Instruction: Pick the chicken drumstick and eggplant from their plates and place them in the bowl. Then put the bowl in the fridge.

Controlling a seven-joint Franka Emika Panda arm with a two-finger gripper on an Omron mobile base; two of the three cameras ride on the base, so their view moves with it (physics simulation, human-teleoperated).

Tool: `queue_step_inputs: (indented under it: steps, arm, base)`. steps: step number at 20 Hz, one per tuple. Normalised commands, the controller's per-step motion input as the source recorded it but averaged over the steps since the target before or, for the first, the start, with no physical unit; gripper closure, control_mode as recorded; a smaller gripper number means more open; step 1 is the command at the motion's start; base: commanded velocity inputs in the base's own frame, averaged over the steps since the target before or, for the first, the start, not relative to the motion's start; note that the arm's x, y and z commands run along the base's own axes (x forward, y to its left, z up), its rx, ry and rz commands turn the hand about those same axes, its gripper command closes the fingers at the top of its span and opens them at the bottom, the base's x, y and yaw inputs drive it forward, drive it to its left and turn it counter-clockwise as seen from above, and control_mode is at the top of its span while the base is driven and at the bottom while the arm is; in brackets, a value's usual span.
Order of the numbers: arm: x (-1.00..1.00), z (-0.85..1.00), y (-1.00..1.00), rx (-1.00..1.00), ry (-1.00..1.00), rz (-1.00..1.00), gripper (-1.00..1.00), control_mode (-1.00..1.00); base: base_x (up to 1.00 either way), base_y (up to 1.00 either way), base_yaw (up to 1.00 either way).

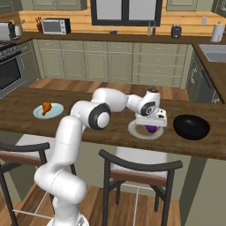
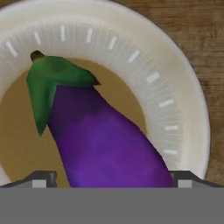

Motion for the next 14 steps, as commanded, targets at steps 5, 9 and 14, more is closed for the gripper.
queue_step_inputs:
  steps: [5, 9, 14]
  arm:
    - [0.00, -0.33, 0.00, 0.00, 0.00, 0.00, 1.00, -1.00]
    - [-0.35, 0.04, 0.00, 0.00, -0.10, 0.00, 1.00, -1.00]
    - [-0.59, 0.59, 0.00, 0.00, -0.13, 0.00, 1.00, -1.00]
  base:
    - [0.00, 0.00, 0.00]
    - [0.00, 0.00, 0.00]
    - [0.00, 0.00, 0.00]
